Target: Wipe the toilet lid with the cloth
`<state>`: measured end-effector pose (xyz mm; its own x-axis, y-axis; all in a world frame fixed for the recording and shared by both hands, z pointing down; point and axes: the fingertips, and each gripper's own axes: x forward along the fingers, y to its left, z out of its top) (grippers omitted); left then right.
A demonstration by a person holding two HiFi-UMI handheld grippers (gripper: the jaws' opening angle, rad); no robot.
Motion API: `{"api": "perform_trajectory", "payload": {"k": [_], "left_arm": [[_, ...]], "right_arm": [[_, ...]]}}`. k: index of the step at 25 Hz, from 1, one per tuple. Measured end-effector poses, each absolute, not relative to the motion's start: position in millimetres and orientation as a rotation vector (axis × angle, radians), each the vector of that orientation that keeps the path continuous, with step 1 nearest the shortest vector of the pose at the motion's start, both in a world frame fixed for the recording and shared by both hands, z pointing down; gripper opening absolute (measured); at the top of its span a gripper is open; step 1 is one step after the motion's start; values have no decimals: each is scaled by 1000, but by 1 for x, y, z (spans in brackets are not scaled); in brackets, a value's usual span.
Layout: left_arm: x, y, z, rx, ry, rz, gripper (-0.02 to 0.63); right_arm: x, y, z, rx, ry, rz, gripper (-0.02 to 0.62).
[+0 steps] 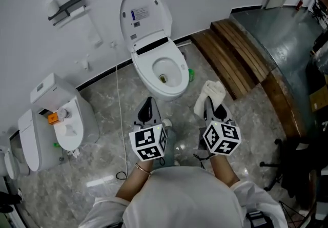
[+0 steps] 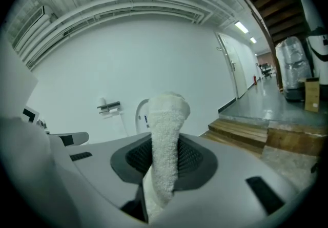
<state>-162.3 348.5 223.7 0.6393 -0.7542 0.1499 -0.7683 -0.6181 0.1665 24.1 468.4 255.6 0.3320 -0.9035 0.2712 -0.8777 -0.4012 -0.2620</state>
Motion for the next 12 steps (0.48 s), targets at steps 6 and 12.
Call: {"api": "perform_trajectory", "payload": {"k": [6, 12], "left_arm": [[-115, 271, 225, 2627, -1257, 100, 15], [-72, 179, 213, 2605, -1294, 70, 15]], "right_arm": [[57, 383, 259, -2457, 1743, -622, 86], [97, 278, 241, -2427, 1826, -571, 86]]}}
